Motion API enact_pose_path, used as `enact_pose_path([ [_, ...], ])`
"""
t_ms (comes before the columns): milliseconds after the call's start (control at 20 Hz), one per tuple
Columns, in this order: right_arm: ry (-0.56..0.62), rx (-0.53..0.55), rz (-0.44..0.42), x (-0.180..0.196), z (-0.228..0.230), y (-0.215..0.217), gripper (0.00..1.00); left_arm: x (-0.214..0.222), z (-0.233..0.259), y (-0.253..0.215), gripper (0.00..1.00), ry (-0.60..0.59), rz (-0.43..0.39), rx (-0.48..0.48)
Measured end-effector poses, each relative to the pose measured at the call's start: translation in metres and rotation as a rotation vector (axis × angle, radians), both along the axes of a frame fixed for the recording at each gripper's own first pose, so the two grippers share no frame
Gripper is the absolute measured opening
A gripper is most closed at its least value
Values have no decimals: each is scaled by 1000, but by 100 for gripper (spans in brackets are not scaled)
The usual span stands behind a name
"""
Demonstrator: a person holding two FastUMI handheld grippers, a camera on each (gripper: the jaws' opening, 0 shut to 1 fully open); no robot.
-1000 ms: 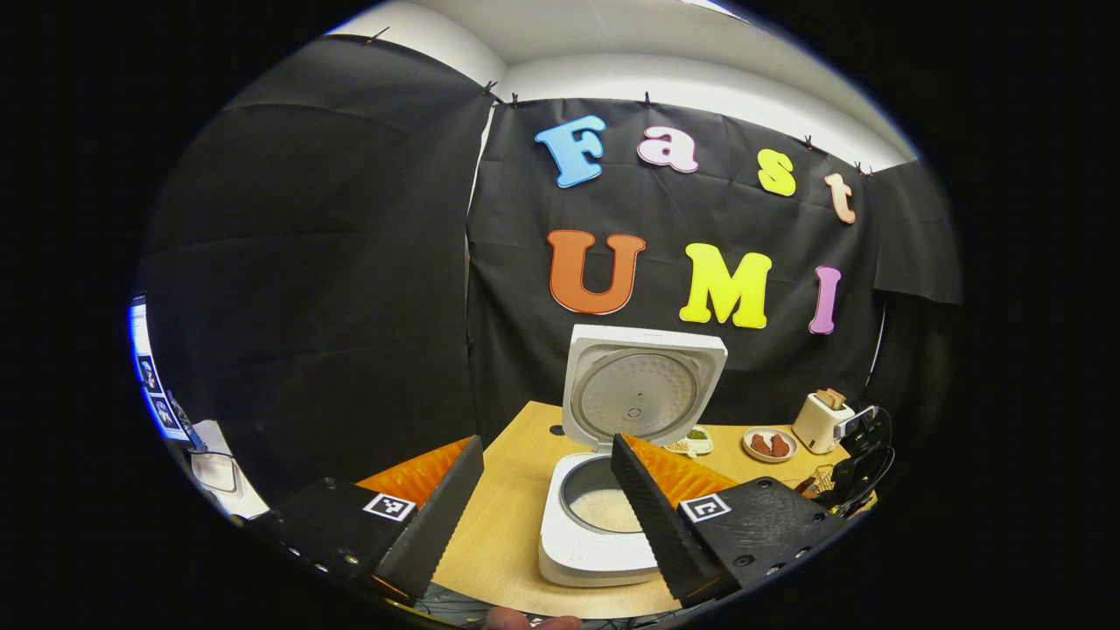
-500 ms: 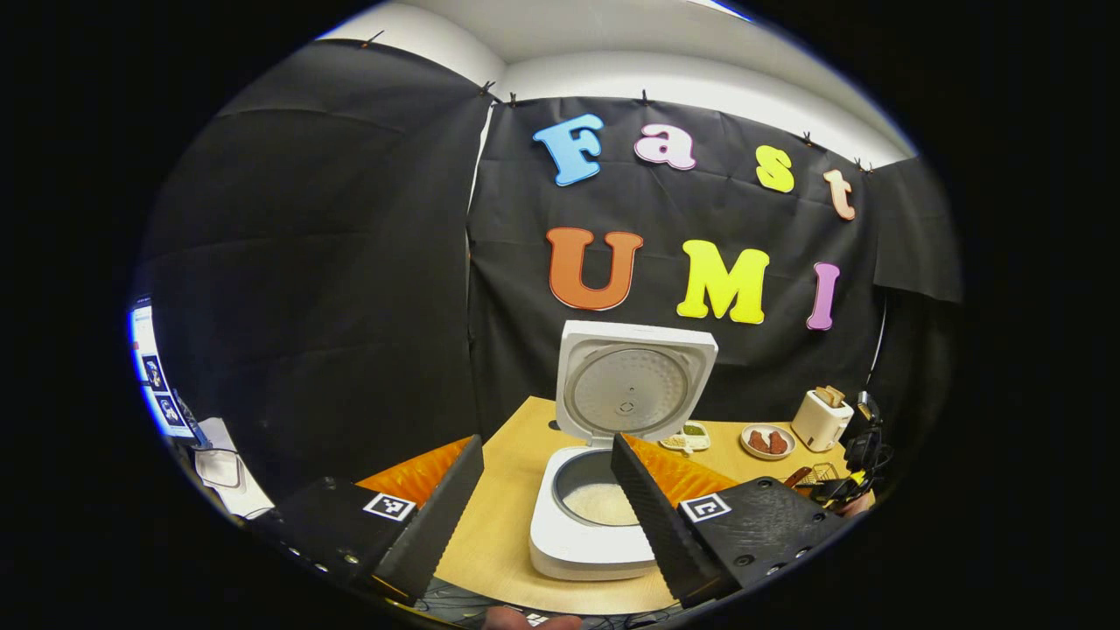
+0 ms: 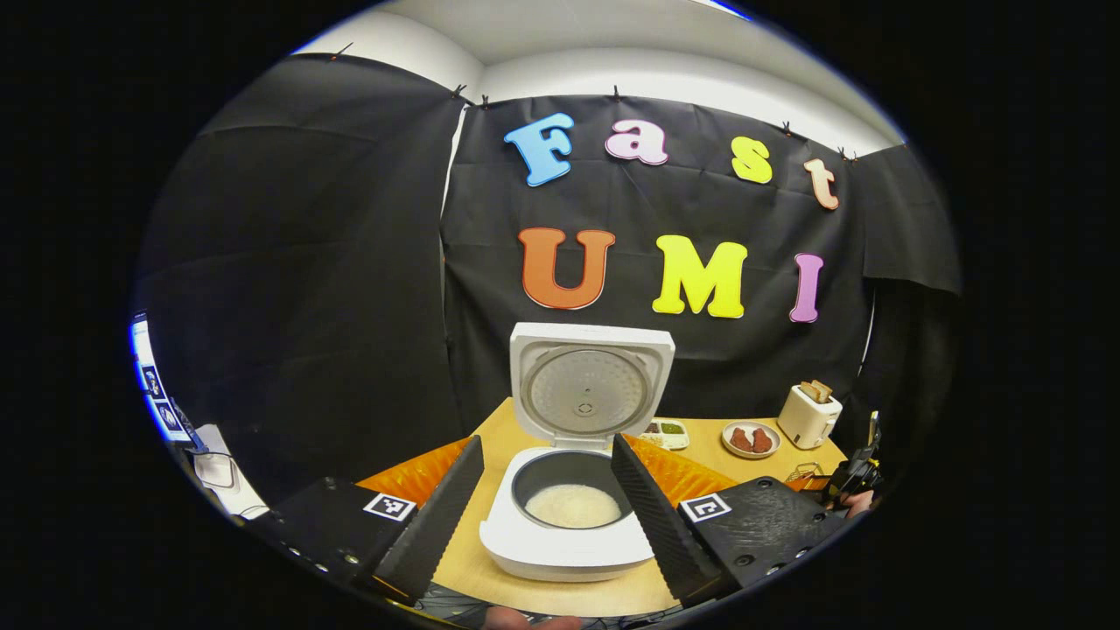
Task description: Close the left gripper, press the button to open the rice cooker; take a wooden spoon from the chopstick holder with the right hand, scoop a spoonful of rice and pour it into the rice cooker, then put the wooden spoon back into the chopstick holder.
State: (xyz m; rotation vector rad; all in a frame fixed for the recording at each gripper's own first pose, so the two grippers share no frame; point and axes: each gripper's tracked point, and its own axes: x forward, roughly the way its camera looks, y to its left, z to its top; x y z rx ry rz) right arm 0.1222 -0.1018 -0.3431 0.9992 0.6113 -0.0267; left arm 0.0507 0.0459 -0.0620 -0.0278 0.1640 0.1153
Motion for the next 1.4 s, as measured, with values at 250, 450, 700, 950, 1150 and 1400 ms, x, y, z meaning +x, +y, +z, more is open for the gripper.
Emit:
enact_pose_path([
  [250,-65,40,-35,-1,50,-25,14,7,1,-15,95,-12,-4,3],
  [450,-125,53,2,11,102,-19,14,8,0,-14,95,-22,10,3],
  [700,-184,98,128,37,154,50,14,-11,-3,6,95,-30,43,9],
  [950,-214,48,260,67,170,139,14,-40,-6,36,95,-19,76,13],
  [1150,-176,-115,325,86,146,189,14,-63,-13,67,94,-15,134,-11],
  [1400,-191,-331,387,101,131,233,14,-83,-24,93,94,-5,185,-22],
])
